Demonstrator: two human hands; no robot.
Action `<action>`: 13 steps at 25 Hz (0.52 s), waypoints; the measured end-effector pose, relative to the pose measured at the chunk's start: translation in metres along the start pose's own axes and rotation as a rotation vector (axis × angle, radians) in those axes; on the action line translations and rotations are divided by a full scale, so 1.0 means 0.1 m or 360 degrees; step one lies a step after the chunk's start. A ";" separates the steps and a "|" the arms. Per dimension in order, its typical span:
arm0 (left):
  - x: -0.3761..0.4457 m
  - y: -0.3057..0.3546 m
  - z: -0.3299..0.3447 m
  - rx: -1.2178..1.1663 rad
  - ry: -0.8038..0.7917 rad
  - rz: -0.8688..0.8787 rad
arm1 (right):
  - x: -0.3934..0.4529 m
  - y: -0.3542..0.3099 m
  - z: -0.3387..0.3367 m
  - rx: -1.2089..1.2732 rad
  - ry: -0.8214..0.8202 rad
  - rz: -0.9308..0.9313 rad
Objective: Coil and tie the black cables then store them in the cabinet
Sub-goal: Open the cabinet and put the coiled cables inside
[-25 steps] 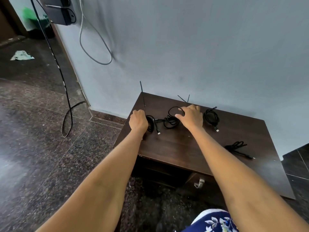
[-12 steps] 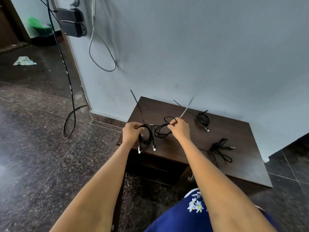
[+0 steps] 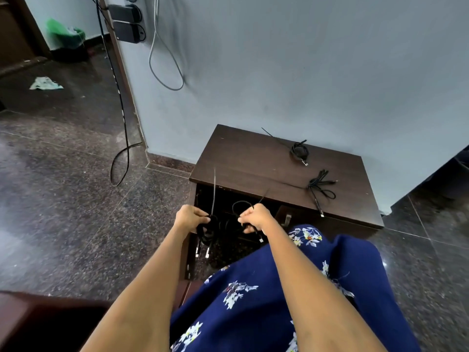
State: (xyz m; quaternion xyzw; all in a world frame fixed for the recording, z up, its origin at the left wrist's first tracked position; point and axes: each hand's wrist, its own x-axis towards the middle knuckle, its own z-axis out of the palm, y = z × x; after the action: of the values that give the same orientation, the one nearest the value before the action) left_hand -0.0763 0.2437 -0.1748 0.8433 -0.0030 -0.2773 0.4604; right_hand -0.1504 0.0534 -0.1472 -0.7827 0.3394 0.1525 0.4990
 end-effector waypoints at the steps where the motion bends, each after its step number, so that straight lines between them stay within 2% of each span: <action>1: 0.02 0.03 0.05 0.0062 -0.0009 0.0008 | 0.03 0.06 0.04 -0.0037 0.0015 0.0089; 4: 0.18 0.23 0.31 0.0274 0.0042 0.0001 | 0.25 0.14 0.09 0.0083 0.0299 0.0256; 7: 0.47 0.21 0.58 0.0140 0.0186 -0.0205 | 0.48 0.17 0.17 0.0493 0.0426 0.0388; 10: 0.86 0.05 0.76 -0.0533 0.0245 -0.0567 | 0.79 0.23 0.20 0.0962 0.0492 0.0501; 13: 1.11 0.05 0.89 -0.1167 0.0184 -0.0893 | 1.10 0.31 0.19 0.1321 0.0594 0.0585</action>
State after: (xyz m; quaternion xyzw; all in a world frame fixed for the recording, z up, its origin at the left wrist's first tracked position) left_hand -0.0227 0.1430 -0.2596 0.6072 0.3492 -0.3262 0.6348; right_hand -0.0899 0.0197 -0.2399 -0.4588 0.5877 -0.0531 0.6643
